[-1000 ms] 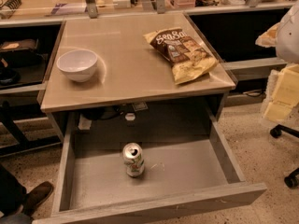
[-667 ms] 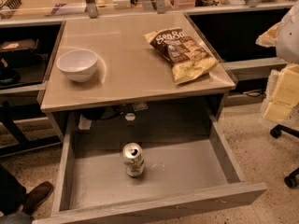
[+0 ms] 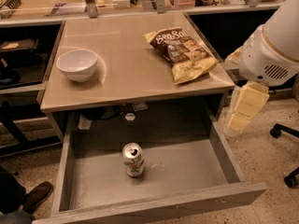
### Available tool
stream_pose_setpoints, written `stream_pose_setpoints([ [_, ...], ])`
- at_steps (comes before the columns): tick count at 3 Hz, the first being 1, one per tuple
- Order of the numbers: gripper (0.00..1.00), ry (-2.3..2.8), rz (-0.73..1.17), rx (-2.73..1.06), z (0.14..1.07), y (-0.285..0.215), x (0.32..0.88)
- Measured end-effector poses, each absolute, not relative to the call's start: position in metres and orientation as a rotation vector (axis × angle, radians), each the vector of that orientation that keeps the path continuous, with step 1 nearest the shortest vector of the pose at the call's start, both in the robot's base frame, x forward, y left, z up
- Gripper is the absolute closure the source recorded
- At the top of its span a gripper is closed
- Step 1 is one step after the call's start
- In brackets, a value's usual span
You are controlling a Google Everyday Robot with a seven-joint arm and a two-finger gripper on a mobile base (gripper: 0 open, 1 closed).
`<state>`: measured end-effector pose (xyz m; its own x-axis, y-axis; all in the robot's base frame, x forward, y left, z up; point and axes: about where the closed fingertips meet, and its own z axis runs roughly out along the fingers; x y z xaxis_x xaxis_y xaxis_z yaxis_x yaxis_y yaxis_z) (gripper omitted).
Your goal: Pick 7up can from top drawer and place on counter
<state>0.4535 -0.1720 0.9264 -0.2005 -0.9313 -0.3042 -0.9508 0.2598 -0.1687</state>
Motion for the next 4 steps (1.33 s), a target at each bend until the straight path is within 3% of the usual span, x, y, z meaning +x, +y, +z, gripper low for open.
stream_pose_setpoints([
  [2,0.0,2.16,0.158,-1.75,0.907,-0.143,0.435],
  [4,0.0,2.086,0.469,-1.799,0.843,-0.046,0.395],
])
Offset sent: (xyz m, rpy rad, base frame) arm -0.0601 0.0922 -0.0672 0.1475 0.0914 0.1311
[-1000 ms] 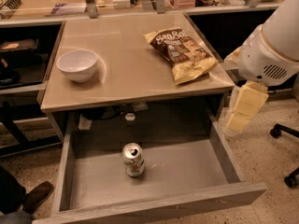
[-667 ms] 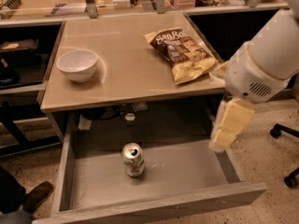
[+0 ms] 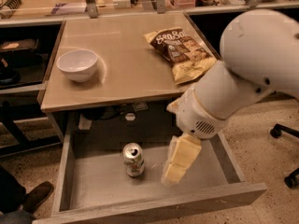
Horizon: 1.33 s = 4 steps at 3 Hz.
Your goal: Pick 7up can from top drawer and place on counter
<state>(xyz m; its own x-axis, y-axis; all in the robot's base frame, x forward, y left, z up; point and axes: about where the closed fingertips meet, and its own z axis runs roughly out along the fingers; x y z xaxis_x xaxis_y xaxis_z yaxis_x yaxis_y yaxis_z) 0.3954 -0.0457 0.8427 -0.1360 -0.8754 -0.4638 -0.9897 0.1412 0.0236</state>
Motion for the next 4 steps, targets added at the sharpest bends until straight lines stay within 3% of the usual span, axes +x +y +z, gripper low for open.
stream_pose_setpoints([
  [4,0.0,2.094,0.572,-1.564,0.767,-0.008,0.42],
])
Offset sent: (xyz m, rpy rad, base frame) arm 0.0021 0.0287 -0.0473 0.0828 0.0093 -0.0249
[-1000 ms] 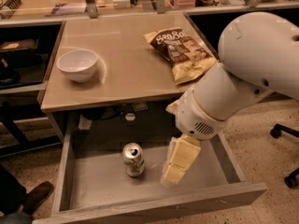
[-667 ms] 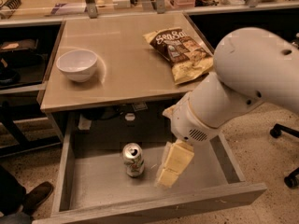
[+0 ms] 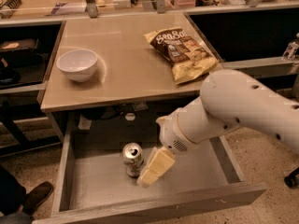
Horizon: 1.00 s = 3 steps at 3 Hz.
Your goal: Pick 7up can from top drawer and place on counter
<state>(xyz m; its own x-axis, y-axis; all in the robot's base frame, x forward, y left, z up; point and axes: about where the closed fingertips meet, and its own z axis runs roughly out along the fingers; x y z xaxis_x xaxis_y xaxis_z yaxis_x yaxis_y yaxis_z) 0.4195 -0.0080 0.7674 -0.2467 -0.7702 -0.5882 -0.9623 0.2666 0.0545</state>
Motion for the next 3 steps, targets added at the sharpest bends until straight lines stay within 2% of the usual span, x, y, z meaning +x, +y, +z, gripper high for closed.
stream_pose_setpoints([
  [1,0.0,2.1,0.689,-1.44,0.735,0.002,0.43],
  [3,0.0,2.081,0.717,-1.396,0.718,0.017,0.432],
])
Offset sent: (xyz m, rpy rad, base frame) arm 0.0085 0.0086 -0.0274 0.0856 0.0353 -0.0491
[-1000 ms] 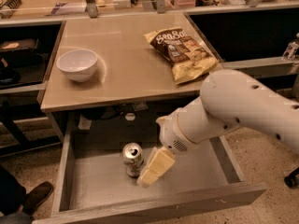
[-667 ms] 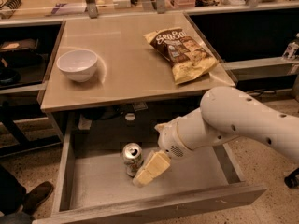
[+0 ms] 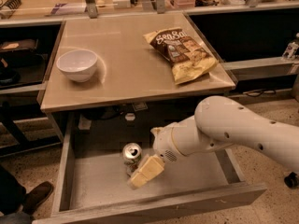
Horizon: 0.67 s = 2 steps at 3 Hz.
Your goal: Pick 7up can from top drawer and place on counter
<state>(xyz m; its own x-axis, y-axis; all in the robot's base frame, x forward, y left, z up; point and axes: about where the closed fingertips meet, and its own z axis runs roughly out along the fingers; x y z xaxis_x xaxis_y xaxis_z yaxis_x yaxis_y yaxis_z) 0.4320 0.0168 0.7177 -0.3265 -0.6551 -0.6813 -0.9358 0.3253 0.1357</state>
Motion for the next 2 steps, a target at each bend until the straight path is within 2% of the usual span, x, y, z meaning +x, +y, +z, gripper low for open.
stream_pose_setpoints([
  [2,0.0,2.017,0.769,-1.307,0.687,0.061,0.455],
])
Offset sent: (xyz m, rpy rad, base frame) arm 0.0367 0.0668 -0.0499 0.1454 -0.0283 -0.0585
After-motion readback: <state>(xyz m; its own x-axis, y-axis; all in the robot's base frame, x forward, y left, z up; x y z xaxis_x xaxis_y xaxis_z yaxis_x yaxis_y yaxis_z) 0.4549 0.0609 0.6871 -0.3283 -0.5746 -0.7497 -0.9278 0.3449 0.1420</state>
